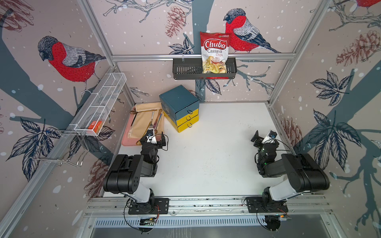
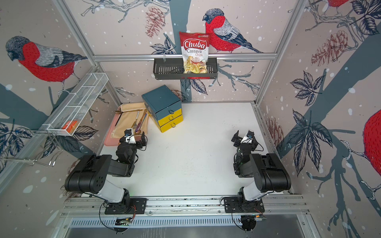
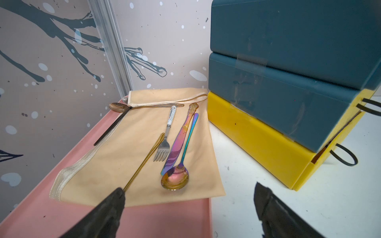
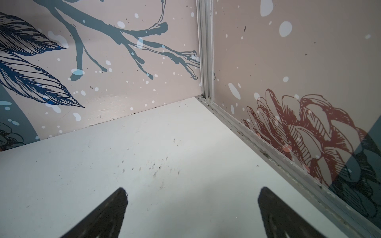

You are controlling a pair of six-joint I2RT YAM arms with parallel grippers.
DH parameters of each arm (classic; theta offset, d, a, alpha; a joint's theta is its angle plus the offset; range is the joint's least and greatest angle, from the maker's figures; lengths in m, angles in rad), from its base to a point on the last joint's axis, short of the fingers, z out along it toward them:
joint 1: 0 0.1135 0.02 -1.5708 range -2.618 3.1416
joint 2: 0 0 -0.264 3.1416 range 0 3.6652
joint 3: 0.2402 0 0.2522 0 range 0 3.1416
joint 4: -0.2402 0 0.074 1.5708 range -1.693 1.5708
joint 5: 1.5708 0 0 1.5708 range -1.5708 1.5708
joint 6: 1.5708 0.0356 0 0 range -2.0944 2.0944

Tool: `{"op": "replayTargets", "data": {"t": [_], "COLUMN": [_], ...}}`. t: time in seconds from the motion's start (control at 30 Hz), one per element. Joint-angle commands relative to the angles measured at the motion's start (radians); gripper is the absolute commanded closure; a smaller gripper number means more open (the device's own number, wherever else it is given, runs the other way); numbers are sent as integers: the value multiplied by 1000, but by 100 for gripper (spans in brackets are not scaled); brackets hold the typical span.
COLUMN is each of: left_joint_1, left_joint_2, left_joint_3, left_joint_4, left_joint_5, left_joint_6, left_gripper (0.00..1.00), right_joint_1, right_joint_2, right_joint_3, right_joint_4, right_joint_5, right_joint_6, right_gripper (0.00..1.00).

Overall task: Place the fruit knives into the drawer by color
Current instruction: Reset both arms

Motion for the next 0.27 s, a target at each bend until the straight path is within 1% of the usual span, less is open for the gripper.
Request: {"op": "replayTargets", "data": {"t": [0.0, 0.23], "left_joint_1": [-2, 0], "left_joint_2": [2, 2], "left_joint_3": [2, 9], "left_joint_4": [34, 22], "left_joint_5": [7, -11], "left_joint_6": [8, -3], "left_gripper": [1, 1], "right_joint_1": [2, 2], "right_joint_2": [2, 1], "right_joint_3": [0, 0], "right_joint_4": [37, 36], "right_joint_5": [14, 14], "right_joint_6": [-14, -14], "right_gripper": [0, 0]}}
